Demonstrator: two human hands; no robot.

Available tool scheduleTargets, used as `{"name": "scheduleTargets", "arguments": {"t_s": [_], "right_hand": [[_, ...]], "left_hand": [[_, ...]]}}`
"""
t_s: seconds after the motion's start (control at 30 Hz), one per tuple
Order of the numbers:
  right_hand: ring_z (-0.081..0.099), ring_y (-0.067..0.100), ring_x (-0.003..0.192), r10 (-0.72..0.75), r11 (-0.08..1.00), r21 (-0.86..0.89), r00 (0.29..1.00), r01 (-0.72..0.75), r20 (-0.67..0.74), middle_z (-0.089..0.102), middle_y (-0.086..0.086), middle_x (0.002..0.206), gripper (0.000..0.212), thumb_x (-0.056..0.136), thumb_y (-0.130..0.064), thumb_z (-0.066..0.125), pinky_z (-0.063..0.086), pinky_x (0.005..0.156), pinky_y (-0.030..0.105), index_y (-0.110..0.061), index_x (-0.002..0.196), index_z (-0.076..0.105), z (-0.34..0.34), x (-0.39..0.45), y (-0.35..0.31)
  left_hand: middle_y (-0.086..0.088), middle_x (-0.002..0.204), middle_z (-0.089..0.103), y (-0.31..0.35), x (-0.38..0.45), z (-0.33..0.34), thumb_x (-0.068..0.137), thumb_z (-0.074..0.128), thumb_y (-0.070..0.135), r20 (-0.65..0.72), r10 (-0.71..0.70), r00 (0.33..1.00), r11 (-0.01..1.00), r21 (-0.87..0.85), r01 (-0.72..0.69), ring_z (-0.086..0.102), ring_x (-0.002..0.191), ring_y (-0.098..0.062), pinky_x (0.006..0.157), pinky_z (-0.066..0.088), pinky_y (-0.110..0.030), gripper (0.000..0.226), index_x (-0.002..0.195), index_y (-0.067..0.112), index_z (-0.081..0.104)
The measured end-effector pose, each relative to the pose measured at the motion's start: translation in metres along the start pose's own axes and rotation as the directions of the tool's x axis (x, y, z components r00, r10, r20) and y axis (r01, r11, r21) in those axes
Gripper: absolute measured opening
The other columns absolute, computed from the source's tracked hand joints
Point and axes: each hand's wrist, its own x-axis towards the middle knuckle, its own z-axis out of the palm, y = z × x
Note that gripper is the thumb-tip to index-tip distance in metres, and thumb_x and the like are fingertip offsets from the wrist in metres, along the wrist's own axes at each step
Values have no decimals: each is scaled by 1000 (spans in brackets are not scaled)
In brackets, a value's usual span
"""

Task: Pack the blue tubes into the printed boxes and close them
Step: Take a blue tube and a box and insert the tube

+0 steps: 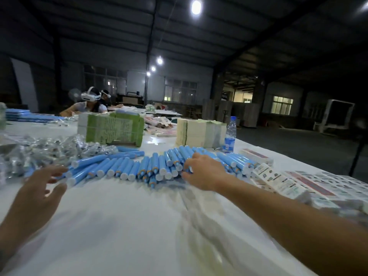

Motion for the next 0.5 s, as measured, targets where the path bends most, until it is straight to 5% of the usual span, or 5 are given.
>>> {"name": "scheduleTargets", "arguments": {"t_s": [0.07,0.17,0.23,0.37,0.5], "right_hand": [[50,29,117,-124,987,105,992,121,29,52,2,121,33,92,-49,49,38,79,40,-30,115,62,14,8,-60],[44,31,128,-288,940,217,952,262,100,49,3,136,44,94,-52,50,41,93,44,-30,132,55,37,21,-148],[34,33,135,-369,907,263,922,328,122,43,7,145,51,96,-52,49,37,102,49,-28,141,46,47,26,-202],[29,36,136,-430,862,328,900,387,70,41,10,143,45,97,-38,45,32,104,53,-19,138,42,71,20,-279],[34,35,130,-383,891,294,921,346,76,44,9,140,47,99,-45,31,28,103,51,-21,137,43,101,12,-298]], "left_hand": [[3,101,58,27,-3,-3,81,59,19,-39,22,999,999,35,-20,56,84,-6,71,46,-28,31,105,38,60],[-12,100,66,36,-7,-7,79,68,-11,-65,35,997,987,161,-25,59,86,-29,80,43,-39,32,103,10,69],[-15,101,67,37,-6,-12,79,66,-14,-25,-23,999,976,216,28,61,93,-37,88,45,-42,31,104,3,71],[-9,123,60,23,-2,-32,88,59,8,20,-248,969,876,432,215,51,118,-33,95,45,-45,32,117,20,65],[-4,137,50,10,5,-51,87,54,14,-88,-352,932,732,594,333,40,128,-30,102,38,-45,42,126,30,56]]}}
